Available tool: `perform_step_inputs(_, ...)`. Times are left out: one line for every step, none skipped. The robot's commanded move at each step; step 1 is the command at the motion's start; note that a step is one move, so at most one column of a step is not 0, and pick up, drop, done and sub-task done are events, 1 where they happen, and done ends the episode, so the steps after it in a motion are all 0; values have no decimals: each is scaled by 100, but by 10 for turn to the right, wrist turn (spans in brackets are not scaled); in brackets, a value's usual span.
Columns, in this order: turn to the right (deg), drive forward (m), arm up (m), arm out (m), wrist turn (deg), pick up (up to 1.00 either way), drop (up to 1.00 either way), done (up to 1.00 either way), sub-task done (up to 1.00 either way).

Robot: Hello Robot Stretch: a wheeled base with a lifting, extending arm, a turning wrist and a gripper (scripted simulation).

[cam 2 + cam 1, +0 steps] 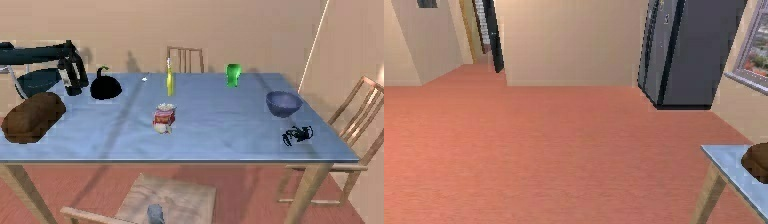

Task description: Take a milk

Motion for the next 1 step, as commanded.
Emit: perform_step_inputs(0,0,50,0,0,0,0,0,0)
